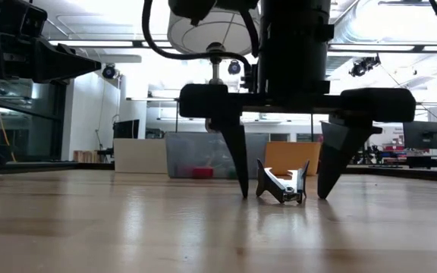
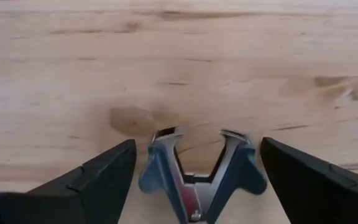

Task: Pick and place Stapler, Stapler remover, tape
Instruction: Put the black staple remover into the yellow bin

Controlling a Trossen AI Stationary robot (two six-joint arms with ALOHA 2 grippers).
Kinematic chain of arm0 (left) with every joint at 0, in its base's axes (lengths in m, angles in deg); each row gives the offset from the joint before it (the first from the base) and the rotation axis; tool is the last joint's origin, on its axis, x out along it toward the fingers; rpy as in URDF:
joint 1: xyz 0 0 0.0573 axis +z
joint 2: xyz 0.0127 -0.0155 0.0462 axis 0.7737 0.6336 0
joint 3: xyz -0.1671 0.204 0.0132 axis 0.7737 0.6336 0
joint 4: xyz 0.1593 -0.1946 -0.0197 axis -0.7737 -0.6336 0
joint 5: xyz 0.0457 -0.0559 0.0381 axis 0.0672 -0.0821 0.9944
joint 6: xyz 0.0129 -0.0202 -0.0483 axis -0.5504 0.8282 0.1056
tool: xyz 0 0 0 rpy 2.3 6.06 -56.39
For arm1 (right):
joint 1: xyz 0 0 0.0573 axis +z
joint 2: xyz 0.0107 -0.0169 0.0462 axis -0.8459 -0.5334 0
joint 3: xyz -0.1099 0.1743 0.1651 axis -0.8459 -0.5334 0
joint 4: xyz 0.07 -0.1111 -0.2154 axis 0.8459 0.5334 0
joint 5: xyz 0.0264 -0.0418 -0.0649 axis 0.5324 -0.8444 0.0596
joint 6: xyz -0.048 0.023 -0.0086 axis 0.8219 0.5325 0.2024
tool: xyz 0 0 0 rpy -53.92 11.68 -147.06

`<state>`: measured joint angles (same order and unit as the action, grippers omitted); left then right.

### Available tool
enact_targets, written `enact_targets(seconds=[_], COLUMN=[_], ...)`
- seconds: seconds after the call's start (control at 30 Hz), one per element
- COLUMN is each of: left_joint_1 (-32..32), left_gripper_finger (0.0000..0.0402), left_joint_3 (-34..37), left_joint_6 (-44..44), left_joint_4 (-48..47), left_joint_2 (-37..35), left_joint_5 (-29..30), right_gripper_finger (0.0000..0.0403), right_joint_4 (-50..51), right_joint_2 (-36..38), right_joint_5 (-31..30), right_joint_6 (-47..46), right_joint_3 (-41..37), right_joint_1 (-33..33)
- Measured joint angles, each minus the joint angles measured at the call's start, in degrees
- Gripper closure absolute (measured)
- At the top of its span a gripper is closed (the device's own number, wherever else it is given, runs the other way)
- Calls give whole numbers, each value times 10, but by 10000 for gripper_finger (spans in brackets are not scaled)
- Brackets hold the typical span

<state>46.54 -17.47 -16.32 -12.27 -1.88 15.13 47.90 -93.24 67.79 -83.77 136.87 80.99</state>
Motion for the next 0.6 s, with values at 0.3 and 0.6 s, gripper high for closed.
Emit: enact_targets(seconds=[0.3, 0.6], left_joint_1=[0, 0], left_gripper_finger=[305, 305], left_joint_3=[0, 0], left_joint_6=[0, 0], left_joint_4=[0, 0], left_joint_2=[0, 0], left_joint_5=[0, 0], right_gripper_finger=[96, 154], right_joint_4=[-15, 7], right_joint_2=[1, 1], right_joint_5=[16, 33], right_joint_6=[3, 60], right_joint_3=[0, 2], right_joint_1=[5, -12])
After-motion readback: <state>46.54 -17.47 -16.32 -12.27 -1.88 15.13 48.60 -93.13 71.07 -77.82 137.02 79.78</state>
